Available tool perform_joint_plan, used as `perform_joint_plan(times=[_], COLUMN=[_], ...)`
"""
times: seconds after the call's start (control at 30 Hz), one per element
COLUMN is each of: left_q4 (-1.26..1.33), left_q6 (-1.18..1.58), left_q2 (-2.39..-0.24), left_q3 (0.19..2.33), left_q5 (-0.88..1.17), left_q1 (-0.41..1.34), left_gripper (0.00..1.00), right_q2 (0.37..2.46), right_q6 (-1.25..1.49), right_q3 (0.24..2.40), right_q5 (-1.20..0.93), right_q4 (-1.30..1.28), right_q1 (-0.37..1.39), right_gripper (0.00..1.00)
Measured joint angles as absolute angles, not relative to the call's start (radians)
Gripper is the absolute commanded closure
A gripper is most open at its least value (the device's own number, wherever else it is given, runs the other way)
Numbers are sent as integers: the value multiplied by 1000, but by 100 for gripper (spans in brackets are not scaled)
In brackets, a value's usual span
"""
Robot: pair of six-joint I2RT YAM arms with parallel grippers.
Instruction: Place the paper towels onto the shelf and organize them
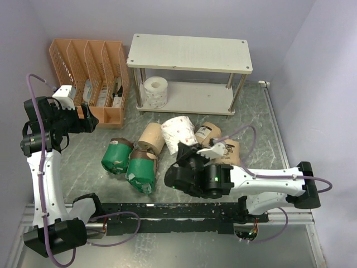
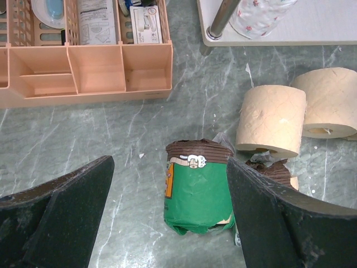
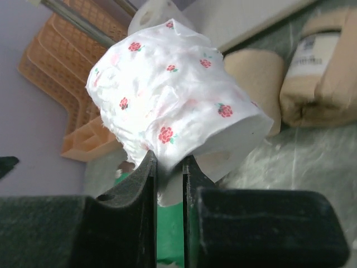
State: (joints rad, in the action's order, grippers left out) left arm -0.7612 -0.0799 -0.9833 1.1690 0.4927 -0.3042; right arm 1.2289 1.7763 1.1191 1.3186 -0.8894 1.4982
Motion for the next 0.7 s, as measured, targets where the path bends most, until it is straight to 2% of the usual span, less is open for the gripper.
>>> perform_joint_plan(times=[0.17,0.33,0.5,0.7], left_q4=[-762,-762,-761,-761], left_q6=[-80,-80,-80,-80], left_q2=[-983,-976,-968,-968], left_q3=[1169,1169,1169,1169], left_q5=[490,483,483,483], left_q1=[-304,-304,-304,-304], left_gripper=[6,6,6,6], right_q2=[1322,1404,1344,1309], right_q6=[1103,501,-65,-432], right_q3=[1168,1221,1118,1128], right_q5=[1378,1380,1143,830], right_q4=[-566,-405,-259,-261], right_q1=[1422,1347,1279,1169], right_gripper=[100,100,100,100])
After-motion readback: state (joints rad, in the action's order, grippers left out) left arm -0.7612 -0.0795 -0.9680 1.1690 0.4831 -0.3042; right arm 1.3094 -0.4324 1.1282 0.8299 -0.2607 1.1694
